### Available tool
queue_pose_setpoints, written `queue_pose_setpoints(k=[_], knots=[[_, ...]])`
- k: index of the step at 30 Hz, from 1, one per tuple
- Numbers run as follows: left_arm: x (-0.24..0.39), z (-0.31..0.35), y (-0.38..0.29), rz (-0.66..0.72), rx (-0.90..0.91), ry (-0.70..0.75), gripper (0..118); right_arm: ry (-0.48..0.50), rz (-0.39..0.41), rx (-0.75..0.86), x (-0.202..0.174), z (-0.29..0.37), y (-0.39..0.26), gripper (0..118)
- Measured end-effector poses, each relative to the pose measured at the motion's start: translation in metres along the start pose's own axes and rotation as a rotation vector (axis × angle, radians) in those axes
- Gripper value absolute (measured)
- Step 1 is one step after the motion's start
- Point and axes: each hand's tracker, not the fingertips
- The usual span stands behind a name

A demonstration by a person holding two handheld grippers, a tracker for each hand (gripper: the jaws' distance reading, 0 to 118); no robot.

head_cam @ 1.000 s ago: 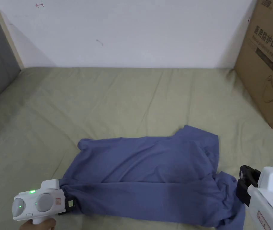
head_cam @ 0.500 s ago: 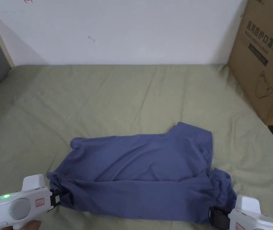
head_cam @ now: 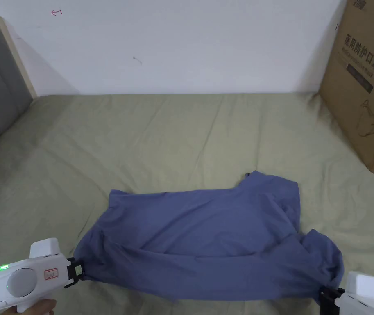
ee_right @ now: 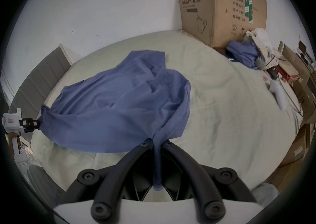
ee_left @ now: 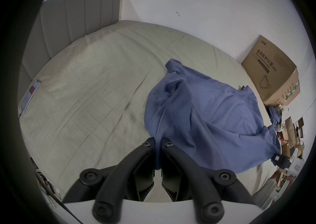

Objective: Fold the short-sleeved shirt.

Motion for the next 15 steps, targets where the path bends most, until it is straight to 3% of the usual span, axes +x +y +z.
queue_pose_setpoints(k=[9,15], knots=[[-0.033,0.027,-0.06,0.019,-0.084,-0.004,4,0.003,0.052,-0.083,0.005,0.023,-0.044,5],[-0.039,-0.005,-0.088,0.041,-0.176,0.04,4,-0.051,-0.008,-0.229,0.01,-0.015,-0.065,5]])
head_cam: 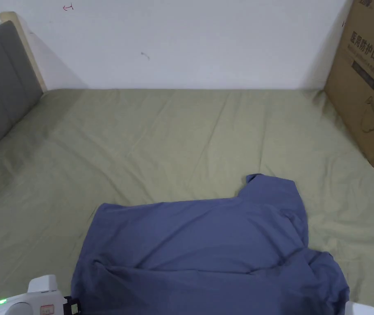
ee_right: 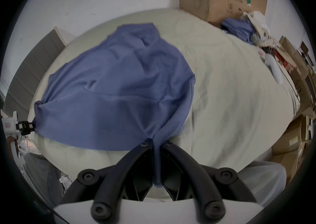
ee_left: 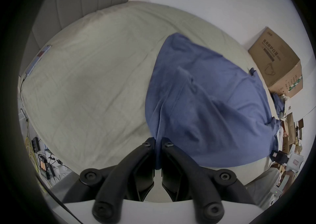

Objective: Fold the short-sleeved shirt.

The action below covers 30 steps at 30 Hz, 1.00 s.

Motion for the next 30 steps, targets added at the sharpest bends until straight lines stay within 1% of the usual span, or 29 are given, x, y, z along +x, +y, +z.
queue_pose_setpoints(k=[2,3,5,6,7,8,9,10,11,12,14,17,20,22,24,25,26,27,28,29,30], knots=[[0.006,-0.002,-0.002,-0.004,0.005,0.014,5,-0.009,0.003,0.008,-0.004,0.002,0.002,5],[0.008,-0.001,-0.001,-0.004,0.008,0.022,7,-0.017,0.005,0.009,-0.006,0.005,0.003,5],[0.013,0.003,0.001,-0.01,0.01,0.033,32,-0.02,0.006,0.02,-0.017,0.022,0.006,12],[0.016,0.008,0.003,-0.022,0.009,0.042,49,-0.028,0.003,0.032,-0.019,0.028,0.008,21],[0.022,0.016,0.005,-0.043,0.017,0.059,74,-0.03,0.001,0.066,-0.022,0.039,0.012,41],[0.027,0.025,0.006,-0.068,0.05,0.061,83,-0.015,0.0,0.118,-0.019,0.047,0.017,54],[0.034,0.035,0.009,-0.093,0.095,0.055,87,-0.007,0.007,0.171,-0.022,0.06,0.024,60],[0.041,0.048,0.012,-0.103,0.143,0.054,87,0.0,0.018,0.221,-0.025,0.073,0.032,60],[0.049,0.063,0.017,-0.125,0.198,0.047,96,0.007,0.038,0.29,-0.03,0.089,0.041,75],[0.058,0.078,0.022,-0.148,0.253,0.031,98,0.014,0.059,0.362,-0.034,0.104,0.049,83],[0.076,0.108,0.032,-0.184,0.363,0.014,98,-0.004,0.097,0.493,-0.045,0.134,0.067,84],[0.1,0.144,0.045,-0.2,0.541,-0.007,98,-0.004,0.137,0.664,-0.06,0.168,0.087,84],[0.118,0.165,0.056,-0.189,0.664,-0.025,98,0.001,0.156,0.765,-0.072,0.187,0.101,84],[0.125,0.169,0.06,-0.2,0.738,-0.029,98,0.002,0.149,0.808,-0.078,0.191,0.107,84],[0.132,0.169,0.062,-0.198,0.769,-0.015,92,-0.007,0.149,0.81,-0.083,0.19,0.111,82],[0.133,0.169,0.063,-0.196,0.776,-0.038,81,-0.011,0.16,0.811,-0.086,0.189,0.114,77],[0.133,0.168,0.063,-0.194,0.796,-0.069,65,-0.016,0.162,0.81,-0.088,0.188,0.115,72],[0.134,0.166,0.063,-0.189,0.807,-0.099,44,-0.012,0.166,0.809,-0.089,0.185,0.117,64],[0.134,0.163,0.065,-0.178,0.799,-0.103,23,-0.007,0.167,0.807,-0.091,0.182,0.118,48],[0.136,0.159,0.068,-0.18,0.782,-0.103,14,-0.002,0.173,0.802,-0.092,0.18,0.12,32],[0.136,0.153,0.071,-0.189,0.765,-0.102,8,-0.002,0.178,0.8,-0.093,0.176,0.122,10]])
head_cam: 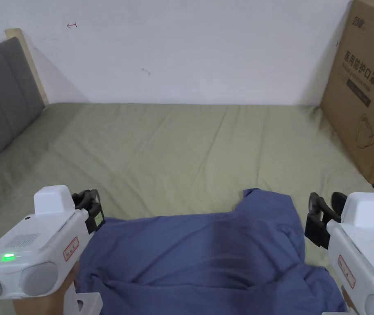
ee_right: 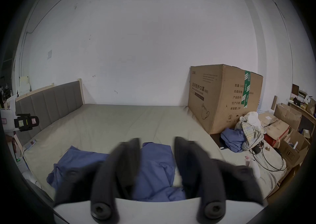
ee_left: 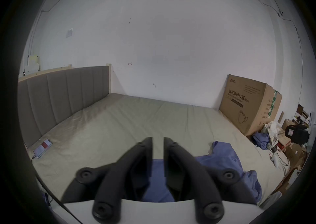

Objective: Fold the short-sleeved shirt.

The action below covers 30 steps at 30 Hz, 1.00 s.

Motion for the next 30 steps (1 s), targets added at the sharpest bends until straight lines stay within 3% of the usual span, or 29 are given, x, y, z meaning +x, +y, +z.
queue_pose_setpoints(k=[1,8,18,20,22,23,27,30], knots=[[0.0,-0.006,-0.002,-0.017,-0.017,-0.009,0,-0.011,0.01,0.0,-0.001,-0.005,-0.001,0],[-0.015,-0.065,-0.012,-0.001,-0.145,-0.031,0,-0.012,0.024,-0.033,-0.007,-0.045,-0.005,0],[-0.067,-0.222,-0.035,-0.025,-0.462,0.031,1,0.005,0.029,-0.12,-0.003,-0.106,-0.014,0],[-0.075,-0.252,-0.041,-0.002,-0.586,0.053,32,0.002,0.025,-0.14,-0.002,-0.115,-0.018,0],[-0.083,-0.275,-0.05,-0.001,-0.643,0.081,76,-0.005,0.027,-0.156,0.0,-0.123,-0.022,0],[-0.083,-0.283,-0.054,-0.023,-0.651,0.107,85,-0.008,0.026,-0.165,0.001,-0.126,-0.024,0],[-0.087,-0.301,-0.071,-0.069,-0.728,0.132,88,-0.012,0.015,-0.197,0.007,-0.138,-0.032,0],[-0.089,-0.311,-0.087,-0.084,-0.782,0.141,73,-0.018,0.028,-0.223,0.011,-0.146,-0.036,0]])
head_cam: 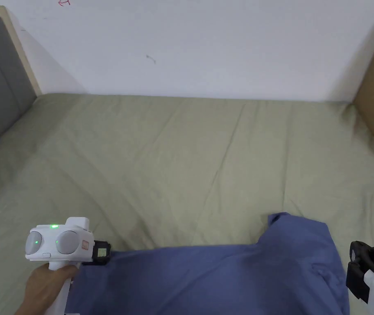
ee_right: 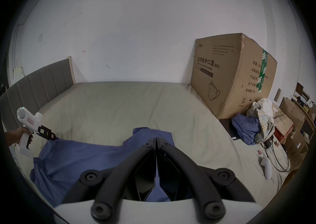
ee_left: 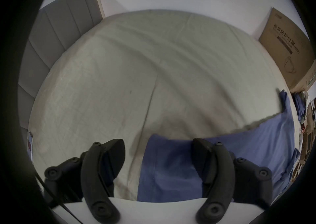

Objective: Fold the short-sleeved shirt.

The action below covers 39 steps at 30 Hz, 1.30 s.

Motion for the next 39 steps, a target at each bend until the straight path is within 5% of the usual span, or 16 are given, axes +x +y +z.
queue_pose_setpoints(k=[3,6,10,11,12,13,14,16,25,27,28,30,31,36,39], knots=[[0.005,-0.007,-0.004,0.005,-0.001,-0.015,62,-0.006,-0.005,-0.021,0.007,-0.005,-0.003,0],[0.01,0.003,-0.006,-0.015,0.043,-0.022,8,-0.007,-0.029,-0.047,0.015,-0.014,-0.006,0],[0.02,0.014,-0.013,-0.065,0.087,-0.045,4,0.008,-0.115,-0.108,0.034,-0.049,-0.007,3],[0.021,0.021,-0.015,-0.061,0.118,-0.055,3,0.005,-0.139,-0.125,0.04,-0.061,-0.007,11],[0.021,0.031,-0.017,-0.052,0.15,-0.064,3,0.007,-0.156,-0.159,0.044,-0.077,-0.007,31],[0.022,0.041,-0.019,-0.061,0.172,-0.081,3,0.001,-0.17,-0.201,0.05,-0.094,-0.009,66],[0.022,0.052,-0.021,-0.07,0.186,-0.099,3,0.003,-0.162,-0.238,0.054,-0.109,-0.011,90],[0.022,0.069,-0.024,-0.084,0.215,-0.116,3,-0.01,-0.154,-0.266,0.059,-0.139,-0.017,103],[0.017,0.09,-0.028,-0.085,0.247,-0.123,3,-0.001,-0.096,-0.469,0.047,-0.227,-0.038,89],[0.015,0.088,-0.03,-0.068,0.247,-0.128,3,0.007,-0.103,-0.5,0.043,-0.233,-0.042,66],[0.014,0.088,-0.031,-0.054,0.247,-0.134,3,0.019,-0.111,-0.516,0.039,-0.234,-0.043,41],[0.013,0.088,-0.034,-0.033,0.246,-0.146,3,0.018,-0.094,-0.488,0.031,-0.226,-0.042,9],[0.013,0.089,-0.035,-0.027,0.247,-0.148,3,0.033,-0.075,-0.47,0.029,-0.222,-0.04,3],[0.004,0.095,-0.044,0.035,0.261,-0.162,3,0.07,-0.008,-0.369,0.028,-0.185,-0.028,3],[-0.007,0.106,-0.051,0.108,0.275,-0.196,3,0.131,-0.033,-0.284,0.035,-0.139,-0.015,3]])
